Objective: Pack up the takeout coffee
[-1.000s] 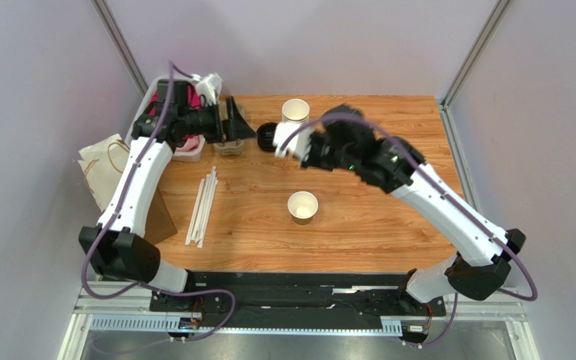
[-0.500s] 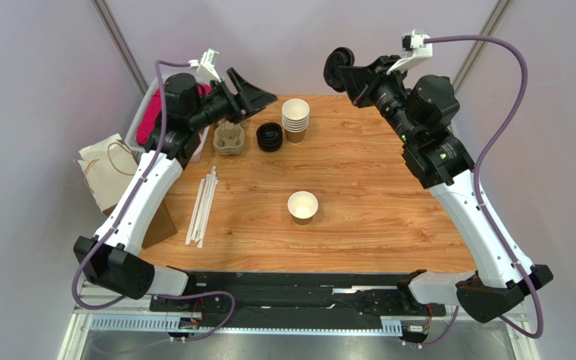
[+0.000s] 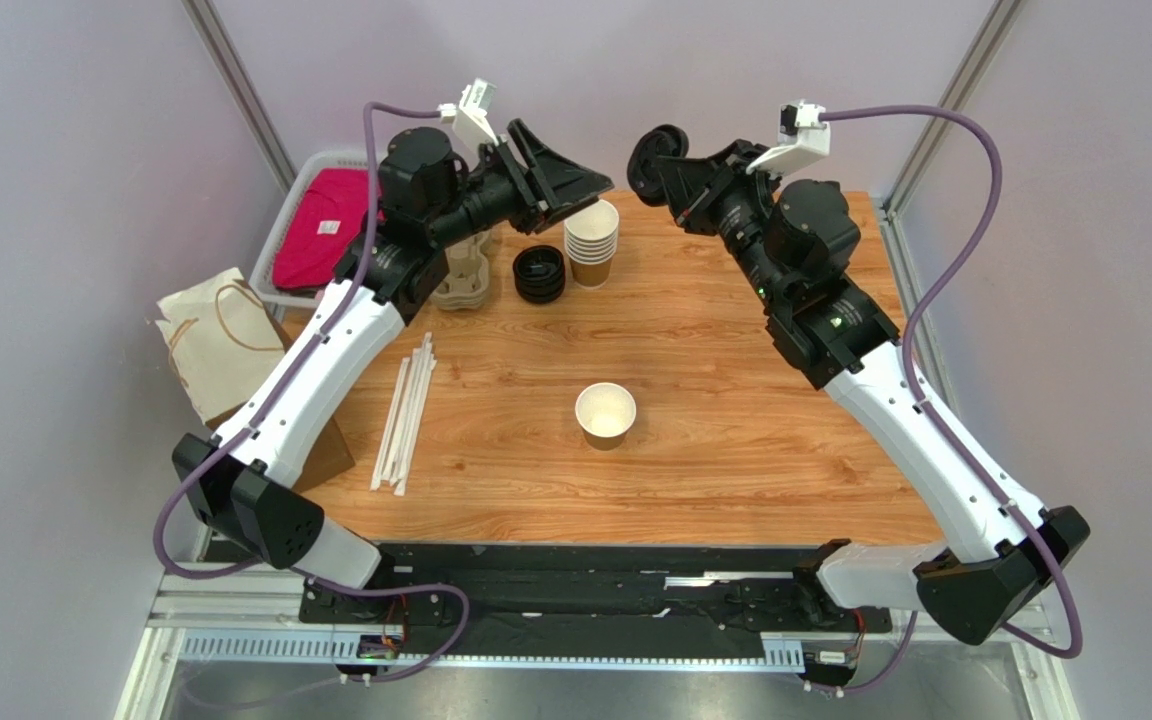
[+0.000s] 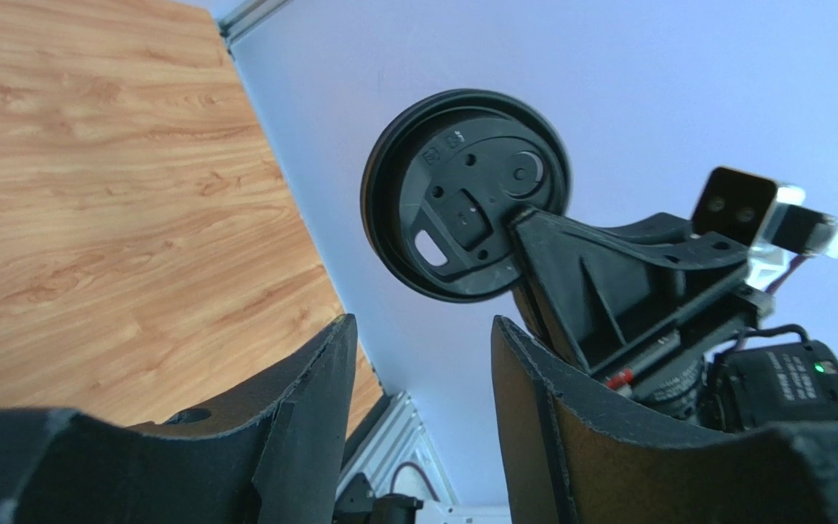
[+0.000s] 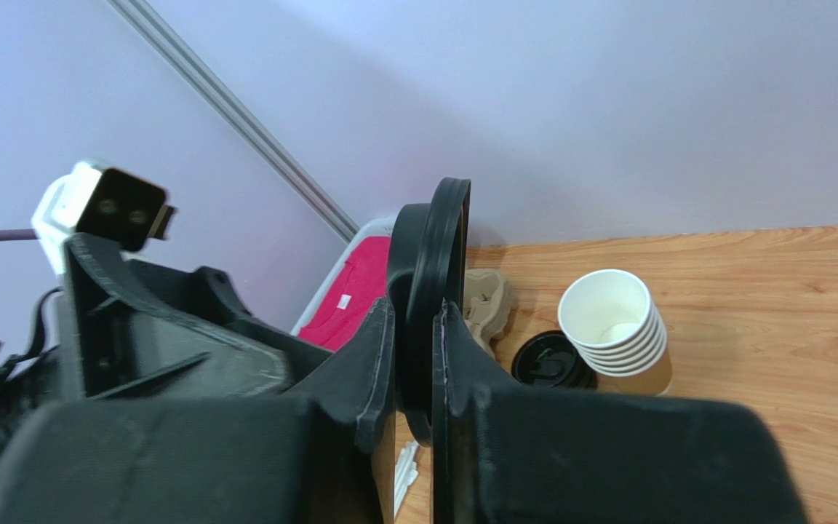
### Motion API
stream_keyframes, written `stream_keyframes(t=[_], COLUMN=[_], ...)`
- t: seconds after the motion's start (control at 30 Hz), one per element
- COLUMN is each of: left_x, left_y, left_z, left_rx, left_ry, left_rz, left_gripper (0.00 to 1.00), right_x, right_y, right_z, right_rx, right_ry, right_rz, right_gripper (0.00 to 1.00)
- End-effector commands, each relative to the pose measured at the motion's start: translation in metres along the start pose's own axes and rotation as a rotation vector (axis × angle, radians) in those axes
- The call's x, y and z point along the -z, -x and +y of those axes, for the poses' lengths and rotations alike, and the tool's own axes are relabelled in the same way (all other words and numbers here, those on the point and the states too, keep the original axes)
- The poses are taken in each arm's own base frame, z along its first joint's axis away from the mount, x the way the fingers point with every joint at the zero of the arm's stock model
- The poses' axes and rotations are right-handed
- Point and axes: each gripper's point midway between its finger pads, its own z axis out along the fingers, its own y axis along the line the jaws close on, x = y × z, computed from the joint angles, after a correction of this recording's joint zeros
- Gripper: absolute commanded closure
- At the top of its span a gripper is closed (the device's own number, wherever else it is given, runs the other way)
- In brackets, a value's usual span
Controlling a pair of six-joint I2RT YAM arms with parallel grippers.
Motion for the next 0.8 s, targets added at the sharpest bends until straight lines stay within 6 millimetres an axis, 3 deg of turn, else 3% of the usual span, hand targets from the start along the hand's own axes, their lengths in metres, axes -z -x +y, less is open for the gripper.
stream_keyframes(t=[0.0,0.3,0.5,0.77], left_x=[-0.008,-0.009,-0.011,-0.016], left_y=[-0.001,-0.017,-0.021,-0.023], left_z=[-0.018,-0.007,-0.003,0.003], left_rx=[0.029,0.085,0.106,0.129], left_ry=[-0.037,-0.015,-0.003,0.005], left_rz=[-0.004,0.034,0.042,0.052], left_gripper=[0.48,0.62,0.69,0.71], right_x=[0.007,0.008,0.010,0.016], right_y=[0.024,0.006,0.009,0.003], right_z=[0.018,0.024,0.037,0.041], right_rx=[-0.029,-0.016,-0.021,-0.026], right_ry=[0.041,0.071,0.117,0.137], right_rz=[-0.093,-0.047,-0.070,-0.043], right_gripper=[1.00,1.00,1.00,1.00])
